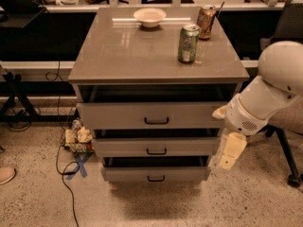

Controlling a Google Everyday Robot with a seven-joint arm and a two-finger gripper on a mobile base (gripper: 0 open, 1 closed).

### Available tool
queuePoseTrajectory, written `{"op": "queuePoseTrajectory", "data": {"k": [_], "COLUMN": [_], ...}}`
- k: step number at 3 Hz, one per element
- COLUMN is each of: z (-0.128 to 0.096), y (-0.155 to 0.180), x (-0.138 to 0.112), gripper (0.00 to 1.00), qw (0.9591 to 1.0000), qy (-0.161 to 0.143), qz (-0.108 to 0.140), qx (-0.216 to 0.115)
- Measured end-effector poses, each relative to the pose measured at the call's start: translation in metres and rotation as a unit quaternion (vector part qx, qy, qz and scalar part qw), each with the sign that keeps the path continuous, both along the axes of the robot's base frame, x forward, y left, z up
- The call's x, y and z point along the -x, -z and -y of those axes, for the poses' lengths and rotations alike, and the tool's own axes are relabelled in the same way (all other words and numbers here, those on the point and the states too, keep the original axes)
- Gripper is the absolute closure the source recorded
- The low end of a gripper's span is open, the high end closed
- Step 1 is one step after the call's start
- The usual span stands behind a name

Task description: Open bottom drawer

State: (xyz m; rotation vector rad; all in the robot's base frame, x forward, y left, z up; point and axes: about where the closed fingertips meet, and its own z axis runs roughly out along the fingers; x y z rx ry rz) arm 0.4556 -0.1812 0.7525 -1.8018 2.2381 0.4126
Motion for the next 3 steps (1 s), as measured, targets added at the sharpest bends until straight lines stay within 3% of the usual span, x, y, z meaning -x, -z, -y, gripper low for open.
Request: {"op": "queuePoseTrajectory", "data": {"k": [1, 2, 3], "z": [0.045, 0.076, 0.080], "y": [0.048, 0.114, 0.212], "x": [-0.011, -0.026, -0.037], "gripper": [0.00, 0.00, 0.00], "qw": [0.9996, 0.9979, 0.9929], "qy": [0.007, -0.015, -0.035], "qz": [0.009, 0.021, -0.008], "qx": [-0.027, -0.060, -0.113]}}
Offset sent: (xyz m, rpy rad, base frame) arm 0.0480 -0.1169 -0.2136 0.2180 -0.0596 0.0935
